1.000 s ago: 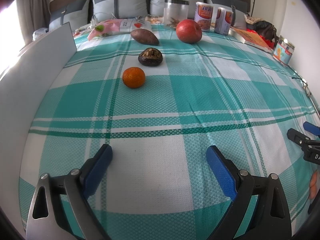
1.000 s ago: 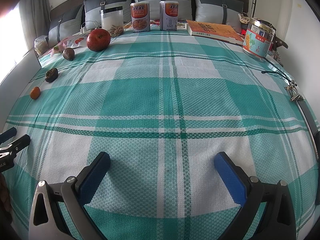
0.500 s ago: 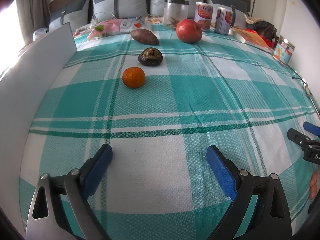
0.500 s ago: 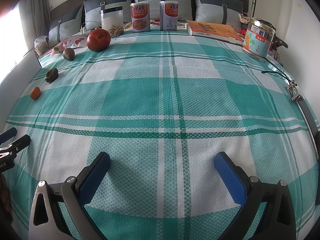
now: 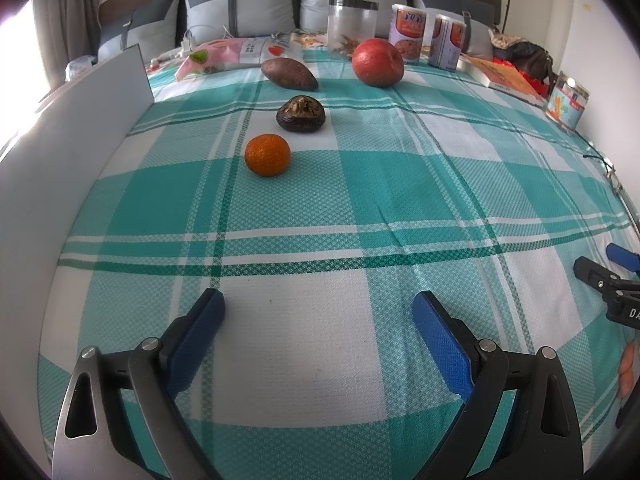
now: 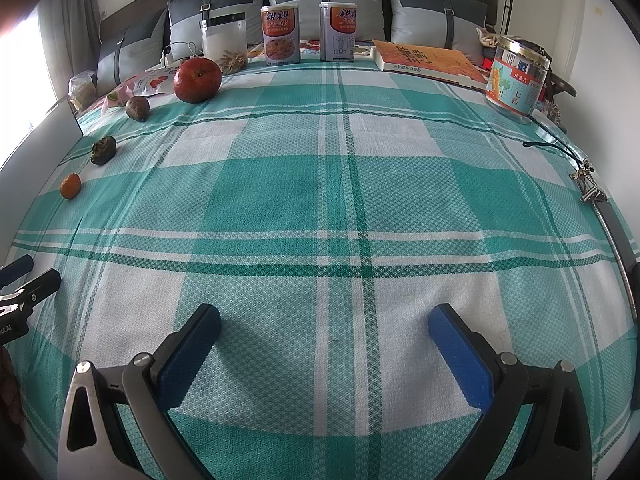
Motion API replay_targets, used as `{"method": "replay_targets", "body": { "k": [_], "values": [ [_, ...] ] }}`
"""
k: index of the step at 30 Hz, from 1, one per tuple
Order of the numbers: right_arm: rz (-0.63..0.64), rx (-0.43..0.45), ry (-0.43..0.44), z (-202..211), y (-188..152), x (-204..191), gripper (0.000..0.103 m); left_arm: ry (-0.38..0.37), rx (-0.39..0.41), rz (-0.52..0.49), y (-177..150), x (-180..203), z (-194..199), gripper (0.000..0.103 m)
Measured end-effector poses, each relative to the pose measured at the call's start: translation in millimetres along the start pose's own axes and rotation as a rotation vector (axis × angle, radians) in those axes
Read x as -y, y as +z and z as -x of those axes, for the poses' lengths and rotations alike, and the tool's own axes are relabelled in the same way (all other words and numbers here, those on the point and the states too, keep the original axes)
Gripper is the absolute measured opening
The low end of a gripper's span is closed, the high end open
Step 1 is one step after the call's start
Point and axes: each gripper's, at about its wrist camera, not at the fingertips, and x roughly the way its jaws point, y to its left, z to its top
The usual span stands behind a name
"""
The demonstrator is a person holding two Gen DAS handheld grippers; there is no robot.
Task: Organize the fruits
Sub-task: 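Grasp the remaining tangerine with the left tool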
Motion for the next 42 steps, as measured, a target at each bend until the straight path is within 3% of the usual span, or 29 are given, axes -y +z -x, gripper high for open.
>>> {"method": "replay_targets", "body": {
  "k": [4, 7, 10, 14, 15, 16, 18, 19, 27, 30, 33, 35, 36, 38, 42],
  "values": [
    [0.0, 0.0, 0.001, 0, 0, 0, 0.103, -0.077, -0.002, 0.035, 4, -9, 3, 0.096],
    [0.0, 0.0, 0.001, 0, 0, 0, 0.103, -0.132, -0.02, 0.11, 26, -26, -4, 0.096],
    [0.0, 0.0, 0.001, 0, 0, 0, 0.103, -0.121, -0.026, 0.15, 56, -39, -20, 0.095],
    [-0.001, 0.0, 0.001, 0, 0, 1, 0.103, -0.044, -0.018, 0.12, 79, -42, -45, 0.093],
    [-0.001, 0.0, 0.001, 0, 0, 0, 0.103, -0.028, -0.002, 0.113, 81, -42, -49, 0.088],
    [-0.001, 0.0, 0.001, 0, 0, 0, 0.103, -0.02, 0.002, 0.107, 81, -42, -52, 0.073],
    [-0.001, 0.0, 0.001, 0, 0, 0, 0.103, 0.015, 0.014, 0.075, 81, -42, -55, 0.055],
    [-0.001, 0.0, 0.001, 0, 0, 0, 0.103, -0.005, 0.026, 0.054, 81, -41, -53, 0.031],
    [-0.001, 0.0, 0.001, 0, 0, 0, 0.103, -0.086, 0.056, 0.034, 46, -59, 0, 0.03],
    [-0.001, 0.0, 0.001, 0, 0, 0, 0.103, -0.096, 0.035, 0.016, 20, -64, 18, 0.031],
    [-0.001, 0.0, 0.001, 0, 0, 1, 0.103, -0.04, 0.014, -0.022, 0, -62, 16, 0.036],
    [-0.001, 0.0, 0.002, 0, 0, 1, 0.103, 0.003, 0.032, -0.021, -7, -63, 13, 0.063],
    [-0.001, 0.0, 0.002, 0, 0, 1, 0.103, 0.034, 0.023, -0.013, -8, -64, 11, 0.089],
    [-0.001, -0.001, 0.001, 0, 0, 2, 0.103, 0.088, -0.003, 0.016, -5, -67, 5, 0.094],
    [-0.001, -0.001, 0.001, 0, 0, 1, 0.103, 0.072, -0.019, 0.064, -6, -77, 1, 0.1]
  ]
}}
